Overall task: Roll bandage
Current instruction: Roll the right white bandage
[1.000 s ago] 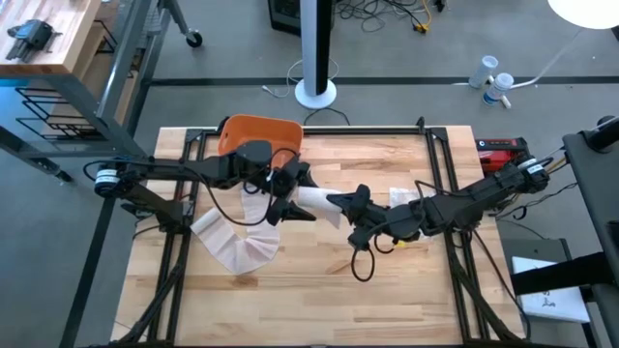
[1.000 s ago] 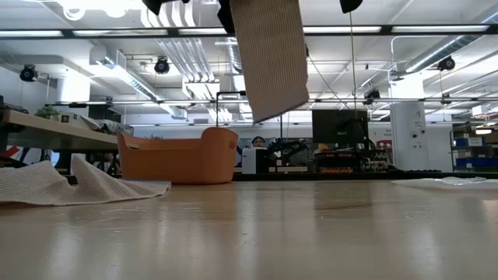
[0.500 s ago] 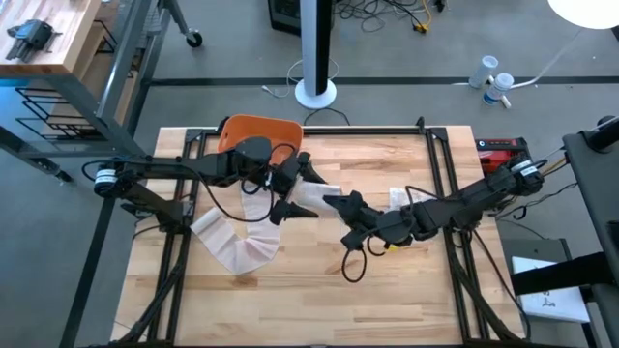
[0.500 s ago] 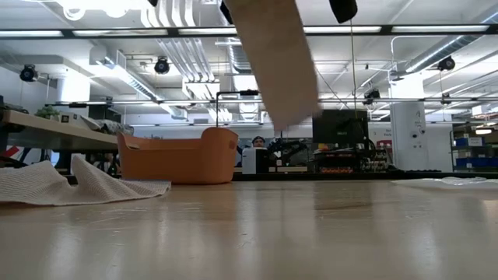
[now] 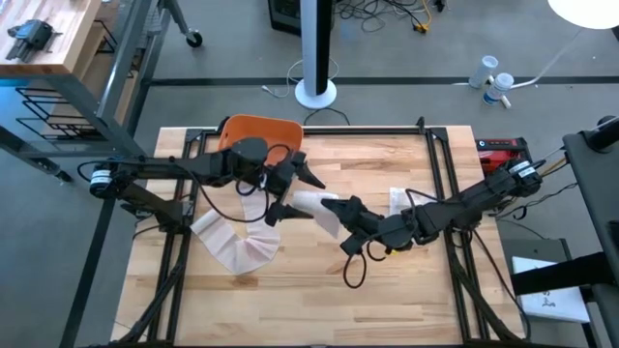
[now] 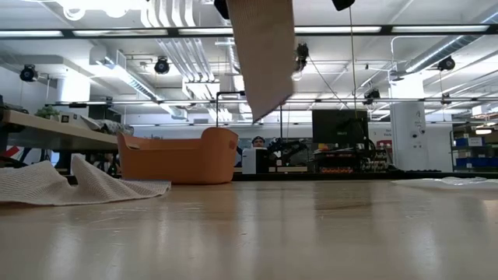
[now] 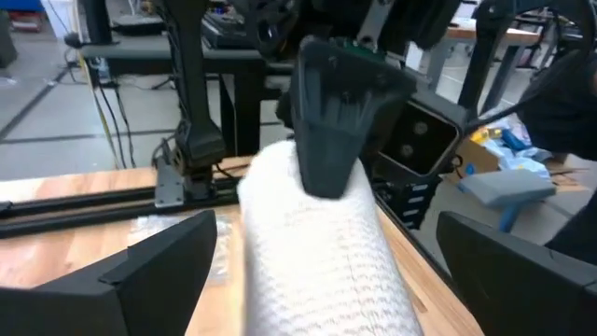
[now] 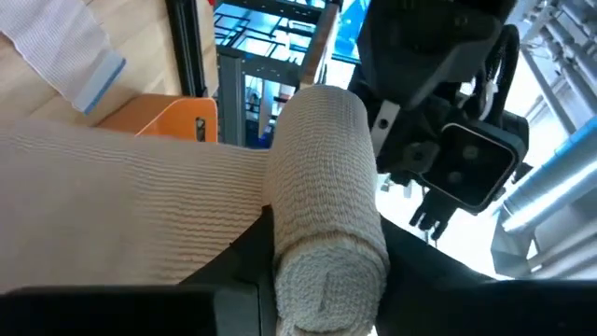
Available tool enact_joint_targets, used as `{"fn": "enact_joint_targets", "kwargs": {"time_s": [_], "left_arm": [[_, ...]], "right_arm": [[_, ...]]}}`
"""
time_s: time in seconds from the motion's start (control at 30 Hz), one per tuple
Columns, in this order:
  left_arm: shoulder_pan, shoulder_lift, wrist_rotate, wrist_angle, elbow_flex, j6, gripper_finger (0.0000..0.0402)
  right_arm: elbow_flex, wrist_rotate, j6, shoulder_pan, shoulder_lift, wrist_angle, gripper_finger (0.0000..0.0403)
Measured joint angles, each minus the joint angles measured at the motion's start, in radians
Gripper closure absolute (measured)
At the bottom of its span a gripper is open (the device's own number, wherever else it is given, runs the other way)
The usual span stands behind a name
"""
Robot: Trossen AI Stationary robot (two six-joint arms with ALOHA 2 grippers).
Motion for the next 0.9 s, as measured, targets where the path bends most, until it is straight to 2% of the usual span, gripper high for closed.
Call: {"fn": "enact_joint_targets", "kwargs": {"time_s": [0.23,0.57,0.73,0.9], "left_arm": [[-0.002,0.0,0.0,-0.057,-0.001,-0.001,0.0036],[-0.002,0.028,0.0,-0.056,-0.001,0.007,0.0093],[-0.002,0.029,0.0,-0.061,-0.001,0.007,0.0144],[-0.002,0.029,0.0,-0.081,-0.002,0.007,0.0223]], "right_arm": [[0.0,0.006,-0.015,0.0,0.0,0.0,0.0287],[0.0,0.026,-0.075,0.0,0.003,0.012,0.0284],[0.0,0.025,-0.119,0.0,0.003,0.011,0.0286],[0.0,0.022,-0.125,0.0,0.003,0.008,0.0273]]}}
